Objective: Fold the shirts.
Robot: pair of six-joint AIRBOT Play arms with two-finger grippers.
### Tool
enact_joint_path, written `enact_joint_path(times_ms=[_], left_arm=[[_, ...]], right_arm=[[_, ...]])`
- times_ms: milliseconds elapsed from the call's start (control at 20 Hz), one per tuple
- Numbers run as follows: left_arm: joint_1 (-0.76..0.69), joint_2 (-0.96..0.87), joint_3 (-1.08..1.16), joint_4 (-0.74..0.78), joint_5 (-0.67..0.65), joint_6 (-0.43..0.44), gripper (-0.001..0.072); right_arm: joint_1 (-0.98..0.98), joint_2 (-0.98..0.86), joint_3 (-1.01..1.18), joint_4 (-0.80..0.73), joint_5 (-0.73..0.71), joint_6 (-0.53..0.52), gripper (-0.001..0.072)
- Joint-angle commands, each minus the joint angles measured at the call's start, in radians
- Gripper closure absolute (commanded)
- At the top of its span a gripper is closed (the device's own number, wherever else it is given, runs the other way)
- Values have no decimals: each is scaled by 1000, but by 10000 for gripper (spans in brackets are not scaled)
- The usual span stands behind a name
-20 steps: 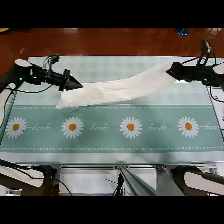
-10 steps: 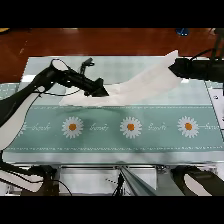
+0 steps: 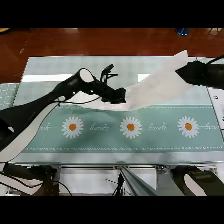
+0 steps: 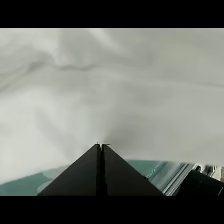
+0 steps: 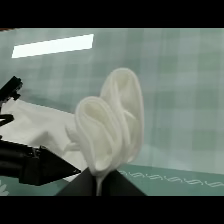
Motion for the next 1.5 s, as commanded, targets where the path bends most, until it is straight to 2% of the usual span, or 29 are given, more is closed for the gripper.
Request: enact_joint_path(times_ms=[0,150,300,500,600,700,950,1150,1400,1450], left_arm=[[-108,-13,0,5,160,-73,680],[-184,-57,0,-5,222,-123,681],[-177,-61,0,2,241,-121,681],[7,92,0,214,213,-122,682],[145,212,0,343,154,-121,682],[306,335,0,414,77,-120,681],[608,539,0,417,-114,-100,680],[677,604,0,418,-205,-62,681],[651,612,0,414,-259,-57,681],[642,612,0,415,-258,-57,681]], right_arm=[[1,50,1,-2,50,28,677],[1,73,1,0,50,43,677],[1,79,1,-2,50,44,677],[10,74,1,1,38,19,678],[76,38,1,-3,-23,18,678],[196,-42,1,-2,-163,28,678],[463,-337,1,48,-585,78,677],[606,-563,1,192,-911,78,677],[739,-714,1,316,-1071,87,666],[764,-725,1,332,-1097,90,598]])
